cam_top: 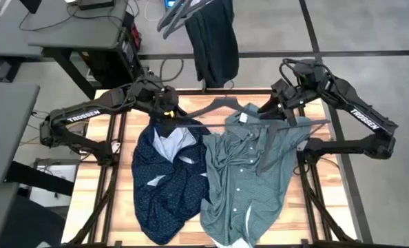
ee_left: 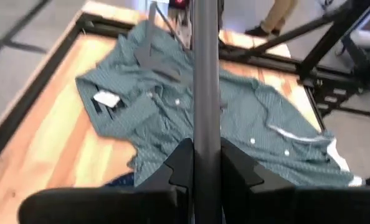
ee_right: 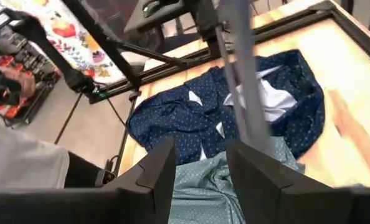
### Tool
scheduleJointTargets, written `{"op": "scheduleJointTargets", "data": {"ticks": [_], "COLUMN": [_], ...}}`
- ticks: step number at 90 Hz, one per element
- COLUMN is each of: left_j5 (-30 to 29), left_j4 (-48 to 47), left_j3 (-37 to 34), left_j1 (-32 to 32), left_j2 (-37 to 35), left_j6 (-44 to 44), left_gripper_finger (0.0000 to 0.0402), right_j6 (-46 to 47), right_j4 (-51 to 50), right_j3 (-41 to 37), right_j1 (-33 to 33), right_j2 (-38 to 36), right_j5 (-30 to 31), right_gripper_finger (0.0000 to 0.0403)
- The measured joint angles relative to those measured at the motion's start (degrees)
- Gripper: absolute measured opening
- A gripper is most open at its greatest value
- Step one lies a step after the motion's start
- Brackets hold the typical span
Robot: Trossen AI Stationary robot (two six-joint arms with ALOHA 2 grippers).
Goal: Hang clothes
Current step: Hang the blue polo shirt on the rack
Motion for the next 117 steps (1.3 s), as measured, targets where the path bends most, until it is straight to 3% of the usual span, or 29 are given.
{"op": "scheduleJointTargets", "data": {"ticks": [21,84,95,108,117], "left_j5": [0.68,1.63,1.67,1.19,-1.07], "left_j4": [1.59,6.6,6.24,5.4,5.22], "left_j3": [0.0,0.0,0.0,0.0,0.06], "left_j1": [0.18,0.98,1.28,1.82,2.58], "left_j2": [-1.46,-1.67,-1.67,-1.66,-1.64], "left_j6": [-0.95,-1.34,-1.14,-1.78,-3.74], "left_gripper_finger": [0.0025,0.0025,0.0025,0.0036,0.0061], "right_j6": [-3.26,-4.03,-4.01,-5.42,-5.56], "right_j4": [0.15,-0.25,-0.32,-0.19,-0.69], "right_j3": [0.01,-0.04,-0.04,-0.04,-0.04], "right_j1": [0.33,-1.7,-1.7,-1.68,-1.72], "right_j2": [1.33,4.85,4.87,4.87,4.92], "right_j5": [4.08,4.18,4.2,4.01,4.73], "right_gripper_finger": [0.0119,0.0117,0.0097,0.0031,0.0029]}}
